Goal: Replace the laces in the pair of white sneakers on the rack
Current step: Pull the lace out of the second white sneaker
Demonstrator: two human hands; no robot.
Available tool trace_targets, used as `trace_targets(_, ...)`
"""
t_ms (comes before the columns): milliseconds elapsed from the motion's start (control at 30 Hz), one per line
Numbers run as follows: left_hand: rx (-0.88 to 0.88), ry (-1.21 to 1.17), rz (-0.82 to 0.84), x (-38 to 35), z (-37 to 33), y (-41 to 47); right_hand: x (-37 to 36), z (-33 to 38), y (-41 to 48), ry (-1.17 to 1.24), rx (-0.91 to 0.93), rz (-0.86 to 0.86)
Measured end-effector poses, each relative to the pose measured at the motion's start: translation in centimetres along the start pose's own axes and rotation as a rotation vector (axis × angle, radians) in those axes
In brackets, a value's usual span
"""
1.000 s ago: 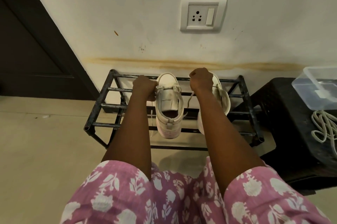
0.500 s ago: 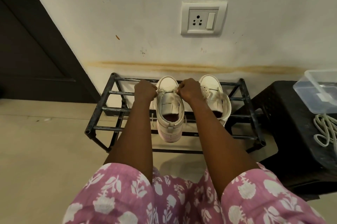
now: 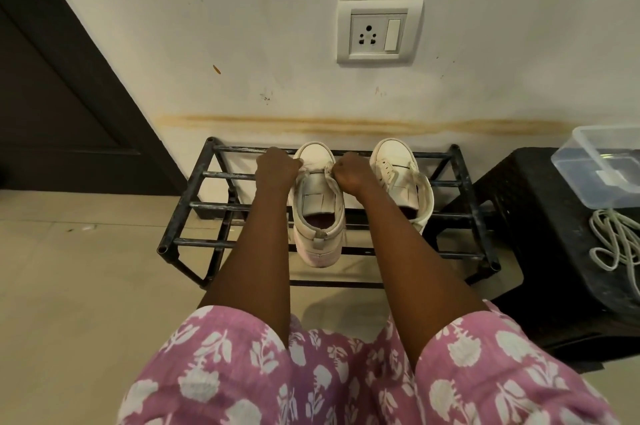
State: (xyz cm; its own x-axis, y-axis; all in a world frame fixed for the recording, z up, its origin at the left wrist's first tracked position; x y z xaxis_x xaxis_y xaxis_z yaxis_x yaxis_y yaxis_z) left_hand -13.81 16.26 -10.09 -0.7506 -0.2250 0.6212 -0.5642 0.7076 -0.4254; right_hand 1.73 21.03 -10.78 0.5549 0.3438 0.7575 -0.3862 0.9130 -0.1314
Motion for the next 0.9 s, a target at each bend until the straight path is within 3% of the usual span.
trace_targets(100, -0.028, -0.074, 0.013, 0.3, -0.1, -0.3, 0.2, -0.6, 0.0, 0.063, -0.038, -0.017)
trace_targets(300, -0.017, 0.037, 0.012, -1.2, 1.0, 0.4, -0.4, -0.8, -0.5, 0.244, -0.077, -0.044)
trace_targets(533, 0.016, 0.104, -0.084, -0.2, 1.3, -0.8, -0.3, -1.4, -1.0, 0.214, -0.122, -0.092)
trace_targets(600, 0.102, 0.044, -0.121, 0.6, 2.6, -0.2, -0.1, -1.7, -1.0, 0.217, -0.139, -0.13)
trace_targets(700, 0.155, -0.235, -0.278, 4.1, 3.5, -0.1, 0.2, -1.9, -1.0, 0.234, -0.161, -0.176)
trace_targets(800, 0.147, -0.459, -0.379, 6.9, 3.8, -0.4, 0.5, -2.1, -1.1, 0.238, -0.164, -0.204)
trace_targets(900, 0.024, -0.664, -0.637, 11.6, 2.8, -2.7, 0.7, -2.1, -1.2, 0.238, -0.169, -0.222)
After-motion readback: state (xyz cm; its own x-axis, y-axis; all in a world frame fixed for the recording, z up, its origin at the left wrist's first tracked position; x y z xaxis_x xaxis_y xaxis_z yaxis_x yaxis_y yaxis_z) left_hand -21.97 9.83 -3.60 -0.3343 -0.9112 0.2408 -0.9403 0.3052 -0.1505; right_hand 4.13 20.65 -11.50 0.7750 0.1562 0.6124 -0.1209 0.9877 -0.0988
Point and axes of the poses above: each hand's wrist, its own y-axis towards the middle knuckle, its own x-axis out of the back of the hand, z = x × y, the point moved 10 cm from there along y, towards the middle knuckle, and after that the axes turned 12 degrees about x, right-handed, at the moved point
